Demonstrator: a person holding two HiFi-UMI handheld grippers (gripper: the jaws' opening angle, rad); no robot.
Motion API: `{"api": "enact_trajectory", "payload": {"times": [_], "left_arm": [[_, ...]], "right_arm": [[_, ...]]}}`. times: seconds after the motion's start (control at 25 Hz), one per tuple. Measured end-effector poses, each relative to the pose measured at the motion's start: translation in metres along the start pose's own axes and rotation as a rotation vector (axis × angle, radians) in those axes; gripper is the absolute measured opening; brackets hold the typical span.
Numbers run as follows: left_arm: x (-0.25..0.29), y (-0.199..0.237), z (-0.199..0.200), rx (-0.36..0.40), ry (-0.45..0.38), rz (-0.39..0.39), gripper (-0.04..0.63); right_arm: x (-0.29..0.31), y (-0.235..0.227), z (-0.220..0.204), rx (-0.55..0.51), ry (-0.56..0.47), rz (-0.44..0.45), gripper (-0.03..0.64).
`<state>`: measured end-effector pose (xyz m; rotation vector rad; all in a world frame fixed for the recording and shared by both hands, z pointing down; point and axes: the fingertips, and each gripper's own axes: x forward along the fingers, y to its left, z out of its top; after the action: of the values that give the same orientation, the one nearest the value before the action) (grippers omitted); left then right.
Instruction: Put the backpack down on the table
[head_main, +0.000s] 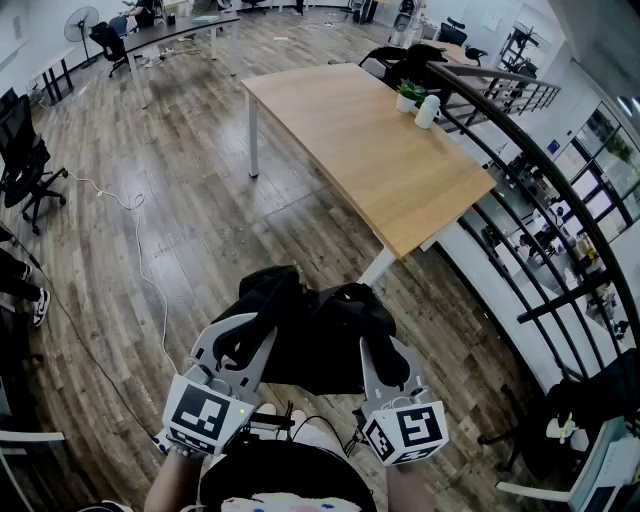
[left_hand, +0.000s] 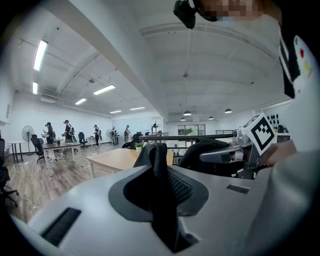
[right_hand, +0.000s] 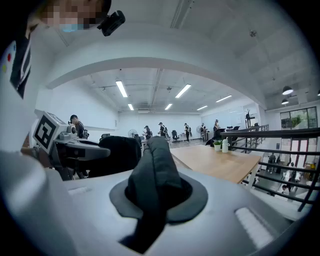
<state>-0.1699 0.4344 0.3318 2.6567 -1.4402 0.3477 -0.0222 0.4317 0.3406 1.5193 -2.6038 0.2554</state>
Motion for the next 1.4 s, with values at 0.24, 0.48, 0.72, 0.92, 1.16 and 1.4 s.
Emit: {"api": "enact_trajectory", "payload": {"times": [0.24,0.48,0.72,0.92,1.16,1.4], "left_arm": [[0.001,-0.003,0.009,-0.008,-0.013,-0.005,0.06],[0.001,-0.007,0.007,-0.003,-0.01,0.006,0.06],[0.003,-0.015,0.015,-0.01,-0.03,0.031,0.06],[0.004,-0.03,0.013,-0.025,-0.045,0.055,0.06],[0.004,-0.052,0.011,-0.015,-0.058,0.063,0.059],[0.011,-0.063,0.012,-0.001,-0.055,0.049,0.06]], "right_arm": [[-0.001,-0.001,0.001,0.0,-0.004,-0.004,0.049],[-0.004,-0.005,-0.002,0.015,-0.011,0.0,0.049],[-0.007,-0.015,0.0,0.036,-0.008,0.016,0.051],[-0.019,-0.025,-0.002,0.019,-0.015,0.033,0.051],[-0.037,-0.034,-0.007,0.004,-0.03,0.041,0.051],[-0.043,-0.047,-0.01,0.022,-0.038,0.022,0.052]]}}
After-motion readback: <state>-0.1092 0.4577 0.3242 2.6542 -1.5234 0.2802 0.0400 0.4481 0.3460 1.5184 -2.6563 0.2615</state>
